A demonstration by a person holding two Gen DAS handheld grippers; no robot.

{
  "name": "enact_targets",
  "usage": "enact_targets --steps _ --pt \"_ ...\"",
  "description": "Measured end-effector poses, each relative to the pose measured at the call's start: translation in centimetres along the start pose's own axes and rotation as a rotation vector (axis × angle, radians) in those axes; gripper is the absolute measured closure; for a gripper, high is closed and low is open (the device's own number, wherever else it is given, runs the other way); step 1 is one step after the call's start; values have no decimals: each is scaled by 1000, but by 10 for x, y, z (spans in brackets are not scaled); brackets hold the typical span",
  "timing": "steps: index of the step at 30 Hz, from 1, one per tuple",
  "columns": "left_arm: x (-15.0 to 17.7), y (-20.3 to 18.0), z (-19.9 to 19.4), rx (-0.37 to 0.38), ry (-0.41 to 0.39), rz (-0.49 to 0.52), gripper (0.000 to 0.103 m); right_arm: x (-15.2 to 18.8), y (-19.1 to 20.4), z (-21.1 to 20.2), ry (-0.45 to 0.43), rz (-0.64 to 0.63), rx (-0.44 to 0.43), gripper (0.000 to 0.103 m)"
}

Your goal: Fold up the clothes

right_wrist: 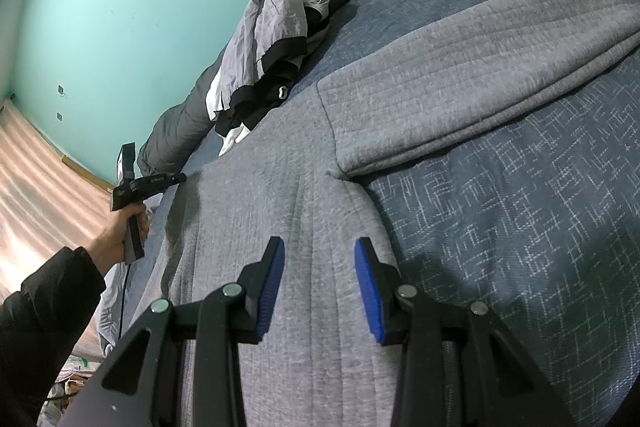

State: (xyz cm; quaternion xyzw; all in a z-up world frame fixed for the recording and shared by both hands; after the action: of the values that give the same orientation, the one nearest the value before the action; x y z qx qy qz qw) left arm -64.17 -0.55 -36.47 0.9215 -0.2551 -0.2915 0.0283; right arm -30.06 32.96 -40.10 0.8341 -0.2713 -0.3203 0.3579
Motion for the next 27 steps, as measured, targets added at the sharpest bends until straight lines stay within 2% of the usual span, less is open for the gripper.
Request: enact_targets --steps 4,10,12,14,17,21,25,27 --pt "3 -1 14 8 34 -9 103 -1 -2 -1 -2 3 3 66" --pt "17 2 13 43 38 -21 101 1 -3 1 8 19 -4 66" --pt "26 3 14 59 50 -24 86 2 -1 1 8 10 -4 66" --pt "38 2 16 66 71 -12 77 2 1 1 5 6 -3 66" --pt "55 3 20 62 101 24 75 2 0 -1 3 9 -2 66" --pt "70 16 28 49 118 -2 66 1 0 1 3 9 2 66" --pt "78 16 36 55 116 6 67 2 -1 2 5 7 10 66" --pt "78 13 36 58 105 13 80 3 -1 2 7 7 11 66"
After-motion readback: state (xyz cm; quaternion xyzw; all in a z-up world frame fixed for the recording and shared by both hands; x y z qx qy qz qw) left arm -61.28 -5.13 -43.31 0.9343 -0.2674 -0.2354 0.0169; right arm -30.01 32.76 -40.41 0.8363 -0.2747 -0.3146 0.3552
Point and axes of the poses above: each gripper's, at about its wrist camera, not at the fingertips, and z roughly the way its jaws point, y to its left, x to its underside, the point moved 10 cm from there along z, roughly the way its jaws point, and after that the axes turned 13 degrees about z, right-handed, at the moved point
